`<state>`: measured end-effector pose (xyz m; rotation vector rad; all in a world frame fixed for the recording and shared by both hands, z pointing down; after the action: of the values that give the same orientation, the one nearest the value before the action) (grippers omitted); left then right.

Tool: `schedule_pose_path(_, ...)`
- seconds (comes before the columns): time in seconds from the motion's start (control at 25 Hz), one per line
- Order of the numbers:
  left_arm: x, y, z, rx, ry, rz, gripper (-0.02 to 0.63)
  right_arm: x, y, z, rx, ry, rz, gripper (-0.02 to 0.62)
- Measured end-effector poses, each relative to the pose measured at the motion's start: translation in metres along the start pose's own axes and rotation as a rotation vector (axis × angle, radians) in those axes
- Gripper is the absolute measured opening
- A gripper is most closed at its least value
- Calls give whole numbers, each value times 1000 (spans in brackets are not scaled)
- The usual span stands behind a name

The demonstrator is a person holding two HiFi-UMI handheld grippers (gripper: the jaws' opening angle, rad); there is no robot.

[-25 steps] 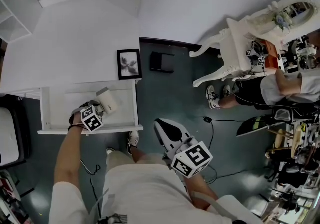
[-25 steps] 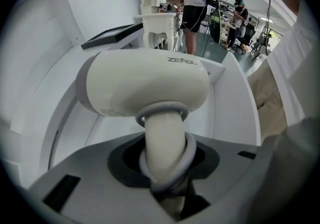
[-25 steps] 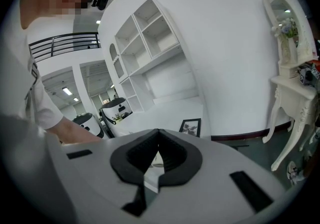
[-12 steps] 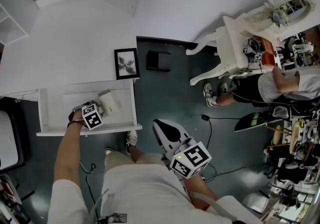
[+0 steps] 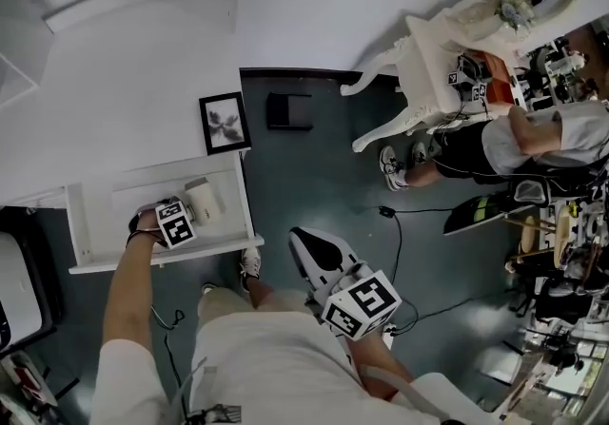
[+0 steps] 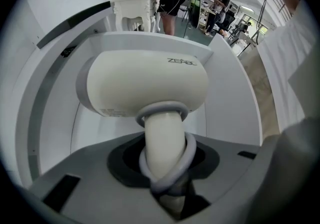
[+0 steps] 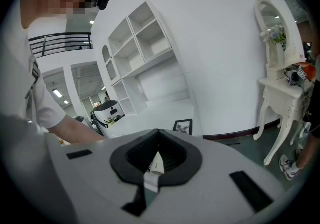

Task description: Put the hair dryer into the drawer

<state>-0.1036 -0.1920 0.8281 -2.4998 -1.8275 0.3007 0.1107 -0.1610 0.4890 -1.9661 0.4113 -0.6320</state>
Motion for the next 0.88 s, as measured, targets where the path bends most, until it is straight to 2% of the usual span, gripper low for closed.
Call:
schedule_pose_path(0.36, 3, -3, -9, -53, 4, -30, 144, 4, -5, 12, 1, -43, -22, 9)
schedule_pose_path(0.64, 5, -5, -11, -102, -24, -19, 144, 2, -6, 20, 1, -63, -30, 9)
schedule_pose_path(0.88, 5, -4, -13, -144, -11, -8, 144, -4, -6, 22, 11, -74, -33, 9)
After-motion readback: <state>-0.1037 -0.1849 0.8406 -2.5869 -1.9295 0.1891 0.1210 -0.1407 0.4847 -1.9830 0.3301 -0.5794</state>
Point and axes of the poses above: the fingertips, and each gripper's own axes: z backward along the fingers, x to its right, y out of its top, the point moved 1 cm from there along z, backward along the fingers, and after that the axes turned 7 degrees about z, right-handed, at the moved point
